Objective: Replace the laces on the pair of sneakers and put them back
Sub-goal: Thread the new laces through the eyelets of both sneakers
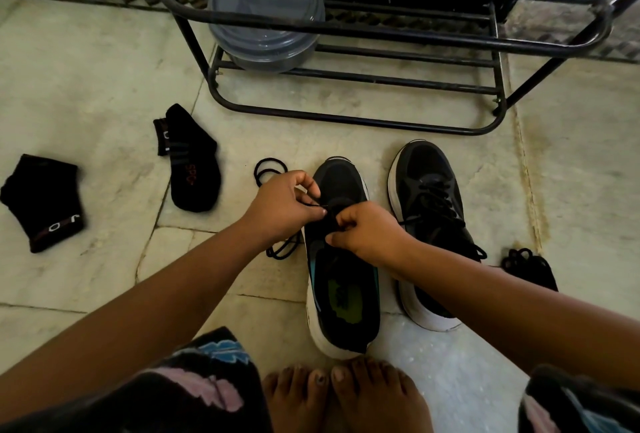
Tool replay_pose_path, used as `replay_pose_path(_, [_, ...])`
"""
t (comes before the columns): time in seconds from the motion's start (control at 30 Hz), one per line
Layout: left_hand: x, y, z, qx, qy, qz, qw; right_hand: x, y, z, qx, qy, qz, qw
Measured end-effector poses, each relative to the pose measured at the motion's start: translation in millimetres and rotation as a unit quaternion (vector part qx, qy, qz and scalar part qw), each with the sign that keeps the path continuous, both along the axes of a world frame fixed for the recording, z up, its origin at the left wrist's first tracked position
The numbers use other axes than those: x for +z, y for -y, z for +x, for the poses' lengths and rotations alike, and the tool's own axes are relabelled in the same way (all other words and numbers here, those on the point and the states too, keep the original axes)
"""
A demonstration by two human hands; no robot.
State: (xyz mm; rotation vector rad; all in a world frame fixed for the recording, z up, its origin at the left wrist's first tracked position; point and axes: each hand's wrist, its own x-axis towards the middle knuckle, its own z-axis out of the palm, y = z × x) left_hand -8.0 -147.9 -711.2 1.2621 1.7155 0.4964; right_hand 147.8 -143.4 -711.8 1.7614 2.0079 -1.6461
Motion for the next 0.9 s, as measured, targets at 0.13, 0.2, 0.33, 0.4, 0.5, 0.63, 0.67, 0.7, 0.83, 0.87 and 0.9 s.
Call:
replay_pose_path(0.13, [3.1,-3.4,-0.2,0.006,0.010,-0.004,1.000,-0.7,1.5,0.7,0.000,-0.001,0.012,1.000])
replay_pose_path(0.2, [3.5,-4.2,-2.1,0.005,0.009,-0.005,1.000,-1.3,1.6,1.2,-0.003,-0.002,0.013,1.000])
replay_pose_path(0.33, [5.6,-5.4,-6.2,-0.008,-0.013,0.014,1.000,-1.2,0.3,1.2,-0.004,-0.007,0.005,1.000])
replay_pose_path(0.4, [7.1,-6.4,-6.9,-0.030,-0.034,0.035,0.998,-0.9,-0.3,1.0,0.000,-0.006,0.006,1.000])
replay_pose_path(0.5, [9.3,-7.0,-8.2,-0.060,-0.054,0.067,0.995,-0.8,-0.6,1.1,0.000,-0.006,0.003,1.000])
replay_pose_path(0.63, [9.8,-4.9,-10.6,-0.066,-0.069,0.093,0.991,0.6,-0.5,0.6,-0.003,-0.001,0.007,1.000])
replay_pose_path(0.67, [9.1,-3.6,-10.3,-0.071,-0.077,0.099,0.990,1.0,-0.3,0.3,-0.003,0.002,0.009,1.000])
replay_pose_path(0.7, [8.1,-2.2,-9.0,-0.079,-0.089,0.103,0.988,1.8,0.0,0.3,-0.004,0.004,0.010,1.000])
replay_pose_path(0.83, [7.2,1.9,-2.9,-0.099,-0.130,0.118,0.980,3.3,-0.1,0.1,-0.004,0.006,0.010,1.000])
replay_pose_path(0.87, [7.7,1.6,-1.4,-0.104,-0.140,0.123,0.977,3.5,-0.2,0.3,-0.004,0.008,0.010,1.000])
replay_pose_path(0.9, [8.2,1.3,-0.2,-0.111,-0.150,0.129,0.974,3.7,-0.1,0.2,-0.003,0.010,0.011,1.000])
